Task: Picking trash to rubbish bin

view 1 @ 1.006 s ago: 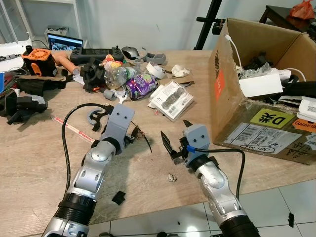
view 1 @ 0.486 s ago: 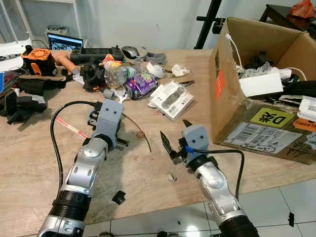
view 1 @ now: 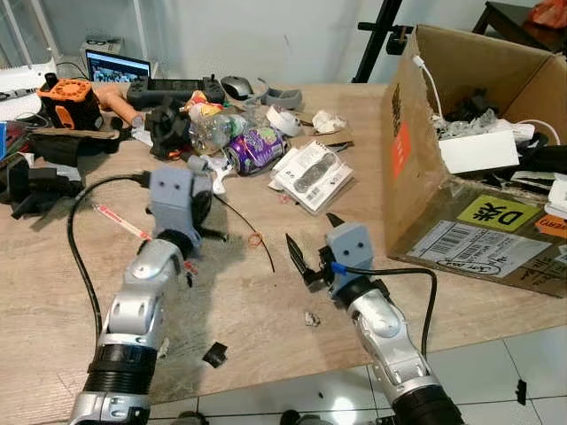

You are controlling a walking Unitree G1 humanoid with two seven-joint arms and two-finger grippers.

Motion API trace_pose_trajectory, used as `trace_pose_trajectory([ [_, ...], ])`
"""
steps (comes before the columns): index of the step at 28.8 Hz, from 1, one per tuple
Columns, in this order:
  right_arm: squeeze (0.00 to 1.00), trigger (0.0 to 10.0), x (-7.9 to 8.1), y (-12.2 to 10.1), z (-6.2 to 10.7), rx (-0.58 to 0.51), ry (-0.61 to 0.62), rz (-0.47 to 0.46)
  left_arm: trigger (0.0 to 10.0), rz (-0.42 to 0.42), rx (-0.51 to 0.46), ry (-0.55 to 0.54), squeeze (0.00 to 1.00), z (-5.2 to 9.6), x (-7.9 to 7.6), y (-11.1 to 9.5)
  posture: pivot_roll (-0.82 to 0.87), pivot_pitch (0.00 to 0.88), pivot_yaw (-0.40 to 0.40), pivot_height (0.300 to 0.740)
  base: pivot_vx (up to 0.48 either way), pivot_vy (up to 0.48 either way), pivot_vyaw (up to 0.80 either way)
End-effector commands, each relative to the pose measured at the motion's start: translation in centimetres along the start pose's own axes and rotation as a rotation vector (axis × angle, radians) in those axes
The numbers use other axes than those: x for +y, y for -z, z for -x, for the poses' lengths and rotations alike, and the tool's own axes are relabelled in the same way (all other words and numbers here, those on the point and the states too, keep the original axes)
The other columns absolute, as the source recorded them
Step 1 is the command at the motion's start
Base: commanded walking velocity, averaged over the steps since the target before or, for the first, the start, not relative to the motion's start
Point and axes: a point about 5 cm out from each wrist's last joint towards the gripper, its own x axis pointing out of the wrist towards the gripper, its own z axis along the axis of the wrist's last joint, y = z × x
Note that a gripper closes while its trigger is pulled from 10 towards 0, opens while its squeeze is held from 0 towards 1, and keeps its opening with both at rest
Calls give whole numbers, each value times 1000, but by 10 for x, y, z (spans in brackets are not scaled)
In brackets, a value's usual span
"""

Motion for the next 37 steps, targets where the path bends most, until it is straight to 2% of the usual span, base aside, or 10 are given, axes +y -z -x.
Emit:
trace_pose_trajectory([
  [1,0,10000,1,2,2,3,-7,6,0,59,-49,23,0,2,-5,-6,52,203,-72,740,0,0,0],
  [7,0,10000,3,-1,-1,-10,-21,-31,0,134,-146,50,0,3,-5,-19,47,227,-73,740,0,0,0],
  [14,0,10000,36,-52,-23,-199,-273,-281,0,227,-276,-21,0,9,17,-37,39,181,-72,740,0,0,0],
  [15,376,10000,42,-60,-26,-221,-318,-296,0,234,-273,-46,0,10,20,-37,44,178,-74,740,0,0,0],
  [16,1000,10000,47,-66,-29,-237,-347,-306,0,222,-263,-69,0,10,23,-36,49,188,-76,740,0,0,0],
  [21,1000,10000,54,-75,-34,-257,-377,-328,0,224,-263,-59,0,12,22,-36,42,177,-79,740,0,0,0],
  [24,1000,10000,54,-82,-40,-266,-385,-392,0,266,-284,67,0,16,4,-37,43,193,-89,740,0,0,0],
  [32,996,10000,46,-83,-42,-232,-366,-429,0,340,-313,176,0,24,-10,-40,37,168,-92,740,0,0,0],
  [33,0,10000,45,-85,-43,-236,-350,-477,0,374,-312,202,0,27,-10,-40,36,148,-90,740,0,0,0],
  [37,0,10000,42,-90,-44,-257,-341,-626,0,468,-314,251,0,34,-6,-39,41,170,-88,740,0,0,0],
])
